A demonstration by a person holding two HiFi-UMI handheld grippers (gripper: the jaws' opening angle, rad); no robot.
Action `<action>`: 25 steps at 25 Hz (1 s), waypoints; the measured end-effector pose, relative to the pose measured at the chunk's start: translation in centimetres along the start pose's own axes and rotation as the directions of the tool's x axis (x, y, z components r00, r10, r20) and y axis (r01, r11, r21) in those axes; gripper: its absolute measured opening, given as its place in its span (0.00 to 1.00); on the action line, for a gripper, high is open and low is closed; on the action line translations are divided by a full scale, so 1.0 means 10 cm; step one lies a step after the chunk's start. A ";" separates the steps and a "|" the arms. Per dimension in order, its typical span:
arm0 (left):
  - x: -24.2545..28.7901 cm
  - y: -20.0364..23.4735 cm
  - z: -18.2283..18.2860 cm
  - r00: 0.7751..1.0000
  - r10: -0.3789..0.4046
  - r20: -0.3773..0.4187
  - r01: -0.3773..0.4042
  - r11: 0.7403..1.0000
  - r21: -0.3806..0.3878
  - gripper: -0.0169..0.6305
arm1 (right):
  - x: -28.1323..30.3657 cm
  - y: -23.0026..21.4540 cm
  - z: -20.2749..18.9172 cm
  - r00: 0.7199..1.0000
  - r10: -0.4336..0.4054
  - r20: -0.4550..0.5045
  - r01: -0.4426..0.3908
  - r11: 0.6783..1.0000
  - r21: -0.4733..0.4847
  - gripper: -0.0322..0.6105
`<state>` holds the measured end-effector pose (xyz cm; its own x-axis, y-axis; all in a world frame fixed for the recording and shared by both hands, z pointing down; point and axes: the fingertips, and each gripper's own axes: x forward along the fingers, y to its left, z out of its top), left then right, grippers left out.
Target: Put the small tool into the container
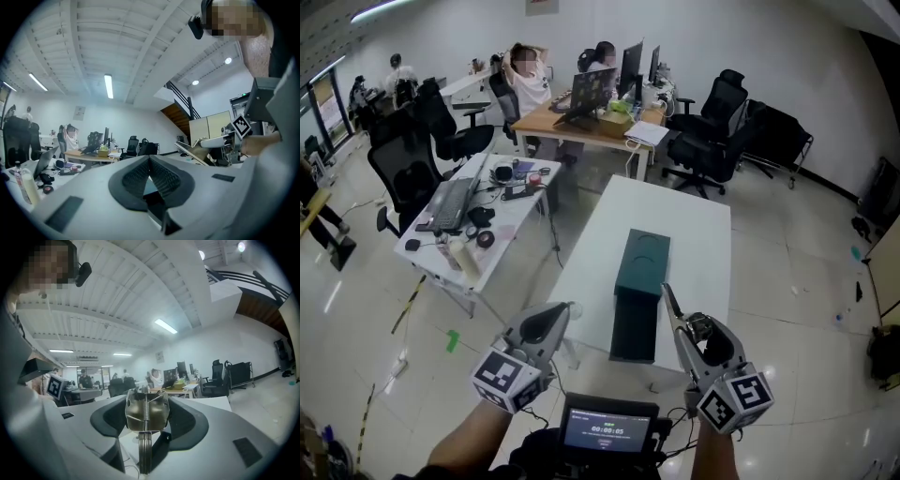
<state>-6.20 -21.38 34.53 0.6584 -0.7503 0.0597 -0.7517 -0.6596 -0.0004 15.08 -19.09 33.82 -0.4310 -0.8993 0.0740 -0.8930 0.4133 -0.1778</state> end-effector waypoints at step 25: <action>1.08 0.96 -0.47 0.998 -0.007 -0.070 0.008 1.000 0.006 0.04 | 1.33 -0.54 -0.70 0.987 -0.092 -0.132 0.105 0.989 0.100 0.45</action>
<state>-6.44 -35.59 39.83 0.6593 -0.7407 0.1295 -0.7464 -0.6655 -0.0063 13.29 -32.28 42.64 -0.3605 -0.9068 0.2184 -0.9160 0.3000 -0.2662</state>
